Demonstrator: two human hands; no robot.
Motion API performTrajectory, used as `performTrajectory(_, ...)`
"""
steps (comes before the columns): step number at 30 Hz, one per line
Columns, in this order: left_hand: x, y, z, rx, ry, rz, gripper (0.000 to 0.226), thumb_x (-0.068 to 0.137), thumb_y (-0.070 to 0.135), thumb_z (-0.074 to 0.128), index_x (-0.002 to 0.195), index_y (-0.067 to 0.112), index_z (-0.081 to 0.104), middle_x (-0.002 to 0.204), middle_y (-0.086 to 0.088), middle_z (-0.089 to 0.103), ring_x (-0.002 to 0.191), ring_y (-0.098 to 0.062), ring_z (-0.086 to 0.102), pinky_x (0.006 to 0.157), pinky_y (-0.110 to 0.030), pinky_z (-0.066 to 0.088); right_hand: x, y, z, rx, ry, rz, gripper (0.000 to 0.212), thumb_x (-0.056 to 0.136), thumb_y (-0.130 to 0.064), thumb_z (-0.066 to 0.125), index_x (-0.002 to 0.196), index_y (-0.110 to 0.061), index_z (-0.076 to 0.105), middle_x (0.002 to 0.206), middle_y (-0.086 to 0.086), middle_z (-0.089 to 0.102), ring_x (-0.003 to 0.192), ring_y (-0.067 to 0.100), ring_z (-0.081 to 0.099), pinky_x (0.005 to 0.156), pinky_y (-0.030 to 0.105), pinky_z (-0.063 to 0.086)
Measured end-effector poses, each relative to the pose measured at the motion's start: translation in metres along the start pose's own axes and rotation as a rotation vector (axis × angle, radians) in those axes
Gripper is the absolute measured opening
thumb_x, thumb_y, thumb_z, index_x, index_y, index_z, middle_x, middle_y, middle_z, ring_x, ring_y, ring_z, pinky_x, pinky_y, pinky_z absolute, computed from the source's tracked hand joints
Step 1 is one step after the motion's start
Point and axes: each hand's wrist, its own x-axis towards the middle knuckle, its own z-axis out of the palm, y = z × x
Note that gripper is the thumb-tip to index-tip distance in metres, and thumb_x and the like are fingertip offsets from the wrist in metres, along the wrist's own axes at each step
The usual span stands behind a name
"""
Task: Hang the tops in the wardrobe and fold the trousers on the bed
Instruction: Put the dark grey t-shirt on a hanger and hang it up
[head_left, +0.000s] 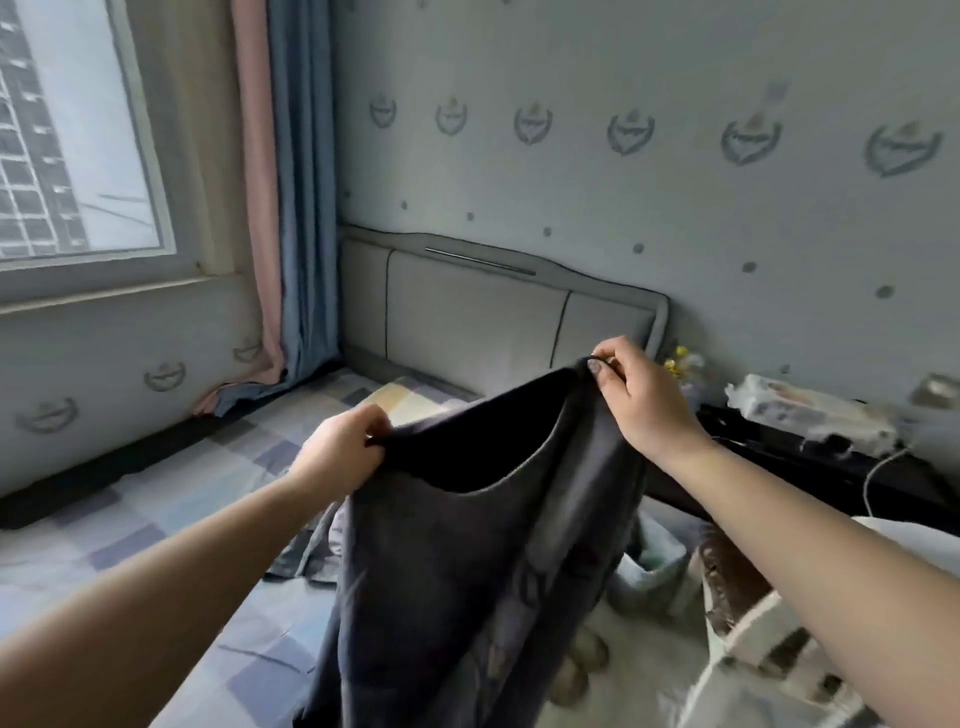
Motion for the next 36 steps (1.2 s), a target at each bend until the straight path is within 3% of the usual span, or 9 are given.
performTrajectory(4, 0.028, 0.046, 0.021, -0.023, 0.004, 0.016, 0.017, 0.076, 0.008, 0.063, 0.089, 0.017, 0.067, 0.089, -0.002, 0.068, 0.085, -0.024, 0.061, 0.078, -0.032, 0.048, -0.013, 0.047, -0.071, -0.152, 0.004, 0.063, 0.013, 0.094, -0.021, 0.055, 0.102, -0.012, 0.059, 0.082, -0.004, 0.063, 0.079, 0.022, 0.060, 0.067, 0.026, 0.038)
performTrajectory(7, 0.052, 0.102, 0.042, 0.086, -0.074, 0.097, 0.004, 0.077, 0.021, 0.066, 0.074, 0.023, 0.065, 0.074, 0.002, 0.063, 0.079, -0.024, 0.061, 0.066, -0.029, 0.045, -0.030, 0.081, -0.122, -0.230, 0.021, 0.132, 0.013, 0.094, -0.023, 0.056, 0.102, -0.014, 0.060, 0.086, 0.000, 0.067, 0.083, 0.025, 0.062, 0.068, 0.029, 0.040)
performTrajectory(9, 0.065, 0.147, 0.060, 0.087, -0.151, 0.097, 0.020, 0.080, 0.027, 0.066, 0.061, 0.022, 0.058, 0.062, 0.003, 0.057, 0.070, -0.024, 0.060, 0.058, -0.026, 0.042, -0.042, 0.104, -0.158, -0.277, 0.055, 0.164, 0.011, 0.093, -0.021, 0.056, 0.100, -0.013, 0.061, 0.082, 0.001, 0.066, 0.082, 0.026, 0.062, 0.064, 0.028, 0.035)
performTrajectory(13, 0.072, 0.238, 0.107, -0.548, -0.483, -0.042, 0.011, 0.085, 0.019, 0.070, 0.076, 0.013, 0.068, 0.062, -0.001, 0.062, 0.054, -0.012, 0.058, 0.053, -0.023, 0.052, -0.064, 0.149, -0.233, -0.345, 0.142, 0.259, 0.013, 0.094, -0.021, 0.055, 0.101, -0.011, 0.060, 0.092, 0.009, 0.069, 0.089, 0.029, 0.062, 0.075, 0.034, 0.044)
performTrajectory(16, 0.068, 0.304, 0.140, -0.932, -0.762, -0.075, 0.010, 0.090, 0.018, 0.063, 0.088, 0.008, 0.063, 0.068, -0.002, 0.067, 0.057, -0.010, 0.064, 0.050, -0.020, 0.052, -0.081, 0.182, -0.294, -0.352, 0.255, 0.338, 0.007, 0.094, -0.022, 0.056, 0.092, -0.016, 0.058, 0.086, 0.002, 0.065, 0.083, 0.024, 0.058, 0.067, 0.026, 0.034)
performTrajectory(21, 0.056, 0.414, 0.197, -1.209, -0.914, -0.108, 0.014, 0.097, 0.014, 0.049, 0.097, 0.007, 0.060, 0.079, -0.009, 0.064, 0.064, -0.015, 0.064, 0.059, -0.025, 0.056, -0.119, 0.224, -0.380, -0.396, 0.352, 0.499, 0.009, 0.093, -0.028, 0.054, 0.087, -0.022, 0.055, 0.082, -0.004, 0.063, 0.083, 0.020, 0.058, 0.066, 0.026, 0.035)
performTrajectory(25, 0.038, 0.497, 0.234, -1.145, -0.995, -0.086, 0.009, 0.093, 0.012, 0.056, 0.088, 0.008, 0.061, 0.075, -0.009, 0.067, 0.062, -0.017, 0.067, 0.054, -0.025, 0.055, -0.152, 0.235, -0.435, -0.415, 0.385, 0.592, 0.016, 0.090, -0.030, 0.058, 0.074, -0.029, 0.056, 0.080, -0.019, 0.060, 0.088, 0.011, 0.058, 0.070, 0.023, 0.039)
performTrajectory(32, 0.027, 0.610, 0.294, -1.037, -0.989, 0.215, 0.033, 0.087, -0.017, 0.045, 0.092, 0.014, 0.056, 0.085, -0.011, 0.059, 0.071, -0.022, 0.058, 0.059, -0.025, 0.053, -0.213, 0.241, -0.516, -0.507, 0.334, 0.758, 0.021, 0.079, -0.047, 0.070, 0.075, -0.026, 0.071, 0.077, -0.008, 0.070, 0.077, 0.008, 0.063, 0.072, 0.028, 0.048)
performTrajectory(36, 0.033, 0.668, 0.331, -0.953, -1.102, 0.406, 0.036, 0.084, -0.019, 0.039, 0.089, 0.012, 0.058, 0.094, -0.016, 0.060, 0.081, -0.027, 0.055, 0.071, -0.035, 0.042, -0.239, 0.254, -0.560, -0.650, 0.568, 0.765, 0.022, 0.087, -0.040, 0.063, 0.075, -0.022, 0.066, 0.074, -0.006, 0.065, 0.073, 0.010, 0.059, 0.062, 0.023, 0.041)
